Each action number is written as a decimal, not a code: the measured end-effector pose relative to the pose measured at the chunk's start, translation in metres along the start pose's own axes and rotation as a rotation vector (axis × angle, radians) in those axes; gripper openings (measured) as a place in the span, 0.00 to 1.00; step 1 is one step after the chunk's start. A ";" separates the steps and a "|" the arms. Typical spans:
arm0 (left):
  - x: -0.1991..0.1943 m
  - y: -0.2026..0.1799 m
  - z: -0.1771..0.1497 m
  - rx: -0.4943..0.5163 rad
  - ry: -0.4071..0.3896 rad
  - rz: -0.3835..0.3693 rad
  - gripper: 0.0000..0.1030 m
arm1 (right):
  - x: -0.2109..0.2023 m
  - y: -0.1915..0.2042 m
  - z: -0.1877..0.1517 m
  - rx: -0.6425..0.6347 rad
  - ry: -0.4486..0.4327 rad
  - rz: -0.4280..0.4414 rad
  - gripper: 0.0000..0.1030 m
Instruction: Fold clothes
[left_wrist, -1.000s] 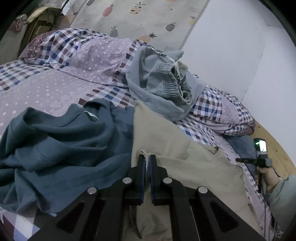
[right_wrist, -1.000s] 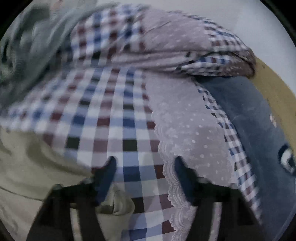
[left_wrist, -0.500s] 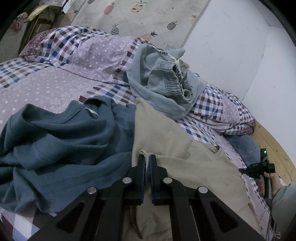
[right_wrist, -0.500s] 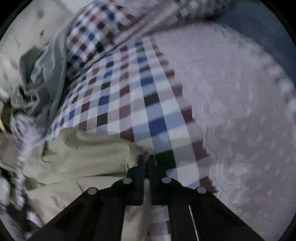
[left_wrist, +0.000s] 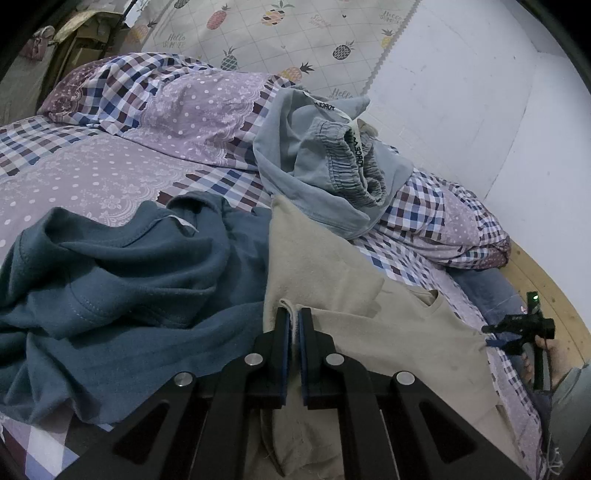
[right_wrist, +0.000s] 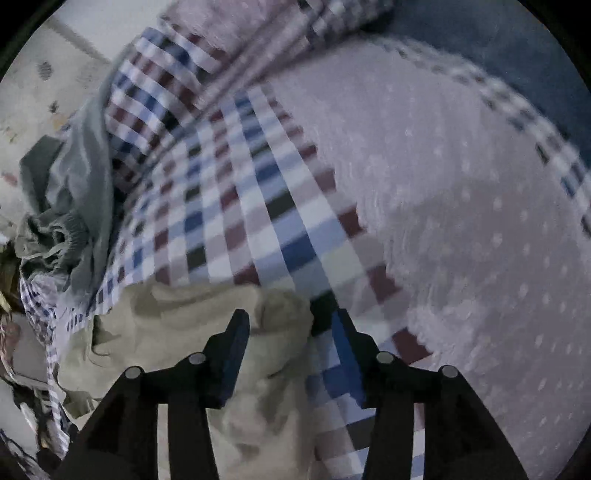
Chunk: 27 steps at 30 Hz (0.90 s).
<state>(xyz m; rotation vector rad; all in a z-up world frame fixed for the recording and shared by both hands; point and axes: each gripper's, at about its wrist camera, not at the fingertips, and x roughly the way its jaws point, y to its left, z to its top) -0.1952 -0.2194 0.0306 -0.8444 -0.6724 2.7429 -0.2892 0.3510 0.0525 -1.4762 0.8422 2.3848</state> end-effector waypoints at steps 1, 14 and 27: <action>0.000 0.000 0.000 -0.001 0.000 -0.001 0.03 | 0.001 0.004 -0.001 -0.024 -0.015 -0.021 0.36; 0.001 0.000 0.000 -0.004 0.004 0.000 0.04 | -0.007 0.092 -0.025 -0.549 -0.447 -0.652 0.20; 0.003 0.002 -0.001 -0.015 0.015 -0.004 0.04 | -0.013 -0.009 -0.036 -0.111 -0.126 -0.083 0.46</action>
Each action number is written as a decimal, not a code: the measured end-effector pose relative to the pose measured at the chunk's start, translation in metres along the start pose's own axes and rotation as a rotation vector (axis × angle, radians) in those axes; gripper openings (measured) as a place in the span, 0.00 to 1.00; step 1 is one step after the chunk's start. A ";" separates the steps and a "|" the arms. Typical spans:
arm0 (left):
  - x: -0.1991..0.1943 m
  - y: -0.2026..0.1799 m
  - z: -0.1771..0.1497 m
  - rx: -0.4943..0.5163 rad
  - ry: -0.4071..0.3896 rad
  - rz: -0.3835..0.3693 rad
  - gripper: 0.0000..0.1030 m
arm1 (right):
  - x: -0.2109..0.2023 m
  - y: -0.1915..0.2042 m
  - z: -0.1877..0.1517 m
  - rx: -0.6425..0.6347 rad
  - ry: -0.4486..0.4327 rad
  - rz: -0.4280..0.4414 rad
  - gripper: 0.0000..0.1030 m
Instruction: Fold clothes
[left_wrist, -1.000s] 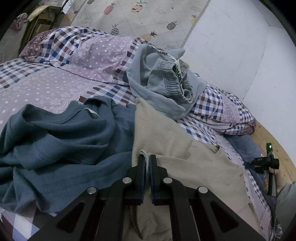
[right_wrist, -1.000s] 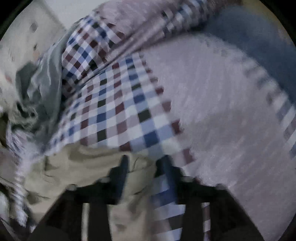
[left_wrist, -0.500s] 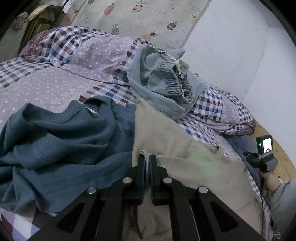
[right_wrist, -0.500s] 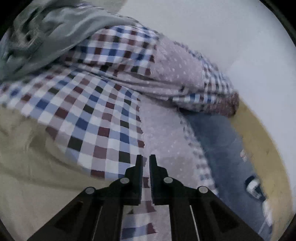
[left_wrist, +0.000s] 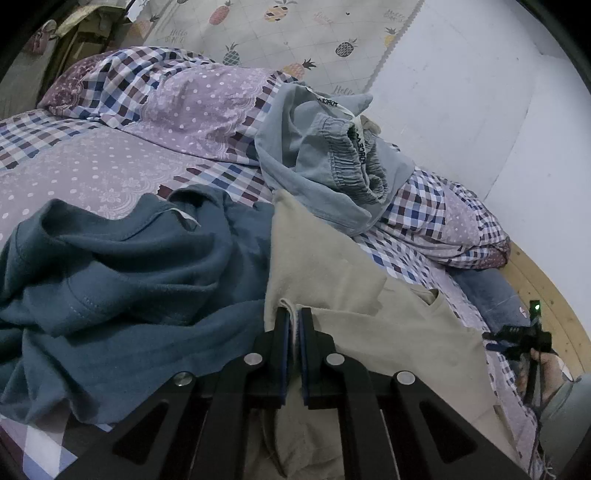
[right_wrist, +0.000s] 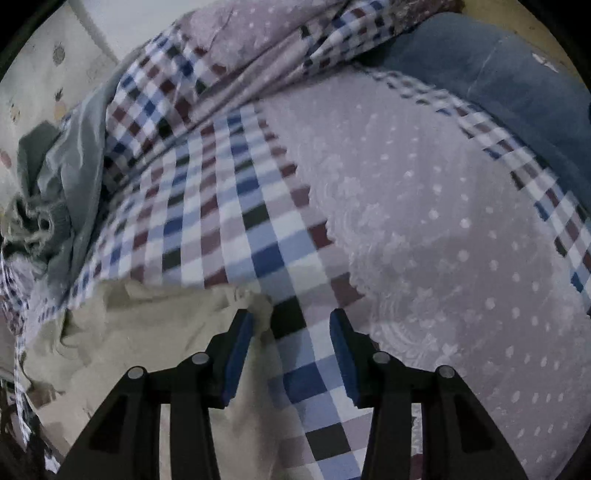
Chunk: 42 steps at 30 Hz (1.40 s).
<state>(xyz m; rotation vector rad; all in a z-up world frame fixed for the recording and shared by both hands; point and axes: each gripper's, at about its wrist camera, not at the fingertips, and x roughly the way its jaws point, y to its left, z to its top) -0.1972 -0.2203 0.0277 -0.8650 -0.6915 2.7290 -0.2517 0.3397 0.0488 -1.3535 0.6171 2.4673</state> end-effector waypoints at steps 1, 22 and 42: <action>0.000 0.000 0.000 -0.001 0.000 -0.001 0.04 | 0.004 0.005 0.001 -0.030 0.003 0.010 0.40; 0.003 0.004 0.000 -0.015 0.007 -0.012 0.04 | -0.001 0.020 -0.019 -0.157 0.005 0.067 0.26; 0.005 0.008 -0.001 -0.026 0.012 -0.026 0.04 | -0.005 -0.049 0.036 0.172 -0.083 0.266 0.53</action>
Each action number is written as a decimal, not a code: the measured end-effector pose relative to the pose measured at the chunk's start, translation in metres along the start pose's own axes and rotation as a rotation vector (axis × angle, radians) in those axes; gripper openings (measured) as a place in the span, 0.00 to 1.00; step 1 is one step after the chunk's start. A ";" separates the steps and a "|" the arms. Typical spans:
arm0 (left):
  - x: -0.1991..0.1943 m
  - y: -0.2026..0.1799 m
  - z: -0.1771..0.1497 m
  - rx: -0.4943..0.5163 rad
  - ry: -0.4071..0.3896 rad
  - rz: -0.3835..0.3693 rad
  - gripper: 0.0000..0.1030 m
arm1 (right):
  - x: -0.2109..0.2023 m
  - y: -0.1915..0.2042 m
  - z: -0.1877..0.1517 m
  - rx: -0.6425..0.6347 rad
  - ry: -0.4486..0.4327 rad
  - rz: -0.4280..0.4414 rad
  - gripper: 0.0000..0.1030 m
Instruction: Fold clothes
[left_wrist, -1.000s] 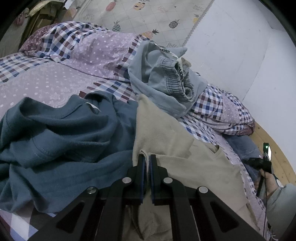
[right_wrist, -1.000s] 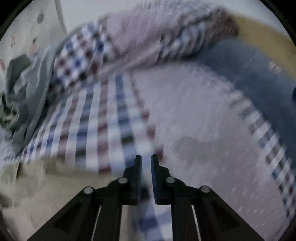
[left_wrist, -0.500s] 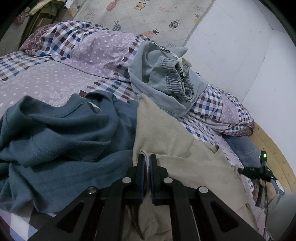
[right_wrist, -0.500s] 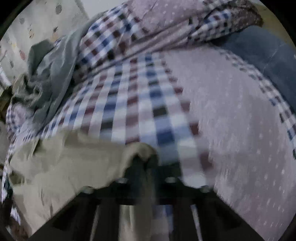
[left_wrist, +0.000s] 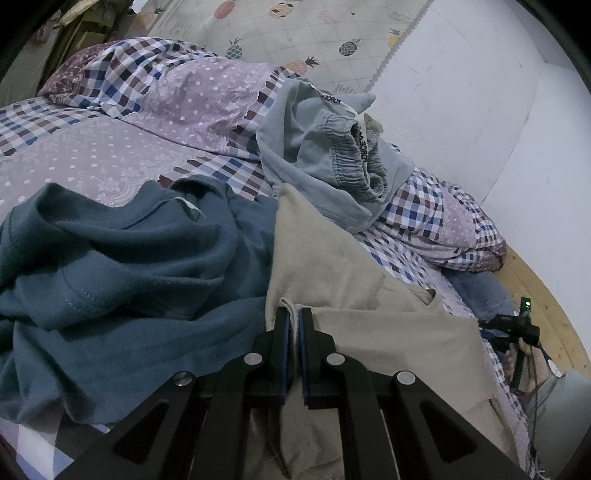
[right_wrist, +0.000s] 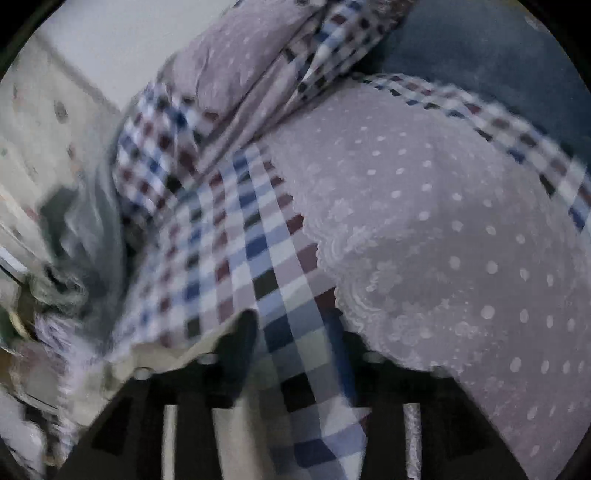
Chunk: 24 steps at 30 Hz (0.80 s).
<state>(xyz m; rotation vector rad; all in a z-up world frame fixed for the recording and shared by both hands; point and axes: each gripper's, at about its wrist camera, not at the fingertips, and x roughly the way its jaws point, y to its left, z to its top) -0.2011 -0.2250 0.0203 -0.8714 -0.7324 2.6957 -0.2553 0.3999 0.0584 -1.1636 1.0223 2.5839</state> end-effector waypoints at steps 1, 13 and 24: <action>0.000 0.000 0.000 -0.001 0.000 0.001 0.04 | -0.004 -0.005 0.001 0.005 0.003 0.036 0.54; 0.002 0.000 0.000 -0.004 0.006 0.006 0.04 | -0.036 -0.050 0.019 -0.156 0.079 -0.267 0.61; 0.002 0.000 -0.001 -0.003 0.005 0.009 0.04 | 0.004 0.039 -0.050 -0.383 0.129 -0.069 0.59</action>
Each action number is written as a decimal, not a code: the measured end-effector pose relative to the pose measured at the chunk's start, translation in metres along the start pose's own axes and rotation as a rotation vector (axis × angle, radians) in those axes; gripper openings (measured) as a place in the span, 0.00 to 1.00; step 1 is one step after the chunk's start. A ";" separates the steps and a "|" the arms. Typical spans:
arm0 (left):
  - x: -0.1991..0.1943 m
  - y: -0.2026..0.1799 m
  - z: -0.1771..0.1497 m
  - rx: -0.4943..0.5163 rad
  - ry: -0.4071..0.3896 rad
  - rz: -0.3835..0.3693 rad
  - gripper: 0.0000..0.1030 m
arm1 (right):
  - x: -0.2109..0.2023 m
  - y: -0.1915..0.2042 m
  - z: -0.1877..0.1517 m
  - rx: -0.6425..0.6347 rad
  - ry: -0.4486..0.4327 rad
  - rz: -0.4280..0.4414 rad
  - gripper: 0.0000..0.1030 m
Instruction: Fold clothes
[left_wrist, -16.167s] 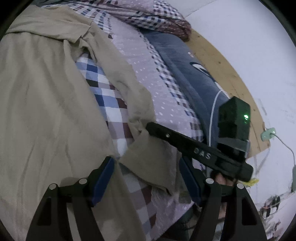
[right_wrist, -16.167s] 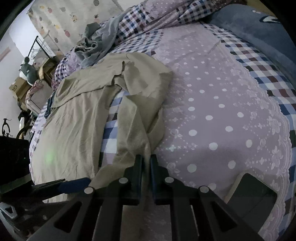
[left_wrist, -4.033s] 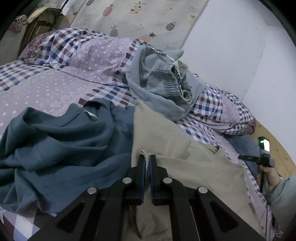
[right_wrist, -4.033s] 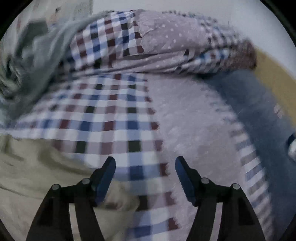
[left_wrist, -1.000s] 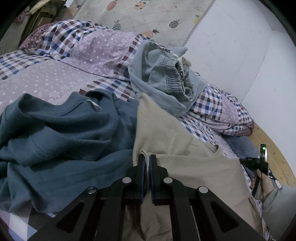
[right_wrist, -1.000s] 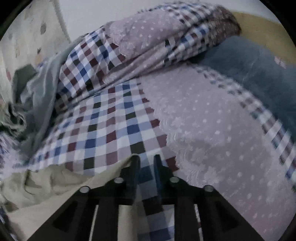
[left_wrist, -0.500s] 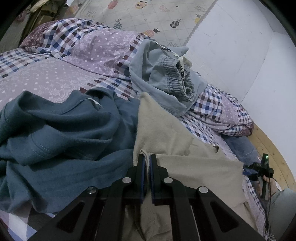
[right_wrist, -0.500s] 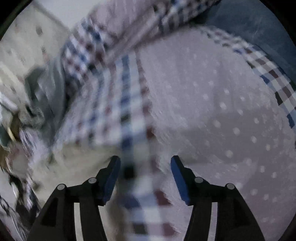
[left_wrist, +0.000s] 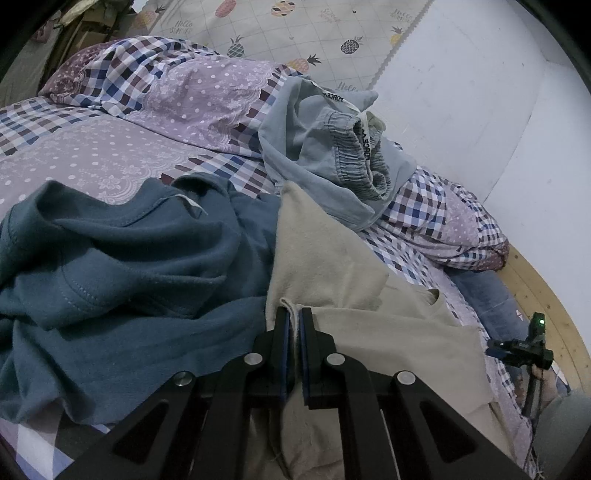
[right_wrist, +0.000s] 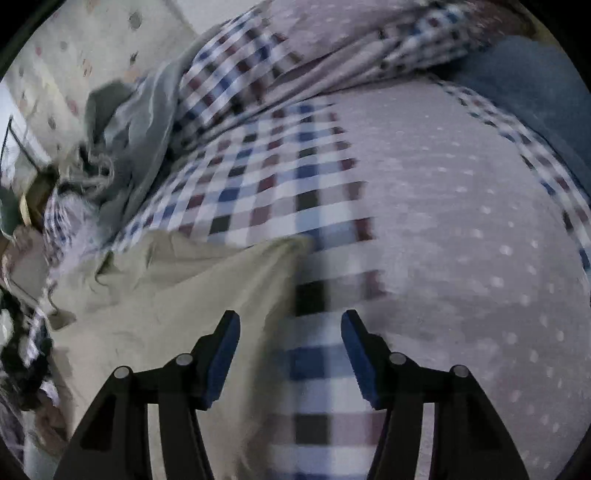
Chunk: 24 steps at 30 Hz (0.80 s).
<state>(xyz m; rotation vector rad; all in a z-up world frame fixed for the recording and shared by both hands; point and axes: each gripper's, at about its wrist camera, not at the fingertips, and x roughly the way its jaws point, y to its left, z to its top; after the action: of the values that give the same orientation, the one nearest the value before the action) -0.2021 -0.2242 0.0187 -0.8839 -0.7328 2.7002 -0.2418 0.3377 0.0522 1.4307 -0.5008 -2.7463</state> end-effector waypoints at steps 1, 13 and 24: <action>0.000 0.000 0.000 0.000 0.000 0.000 0.04 | 0.004 0.002 0.003 0.007 -0.017 -0.038 0.59; -0.001 -0.001 0.001 0.002 0.000 0.005 0.05 | -0.020 -0.075 -0.009 0.371 -0.101 -0.295 0.04; -0.046 -0.015 -0.001 -0.003 -0.069 -0.029 0.84 | -0.134 0.007 -0.150 0.155 -0.179 0.033 0.38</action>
<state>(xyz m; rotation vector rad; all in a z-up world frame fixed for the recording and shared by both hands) -0.1647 -0.2265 0.0489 -0.7777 -0.7574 2.7167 -0.0448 0.3099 0.0809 1.1941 -0.7509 -2.8799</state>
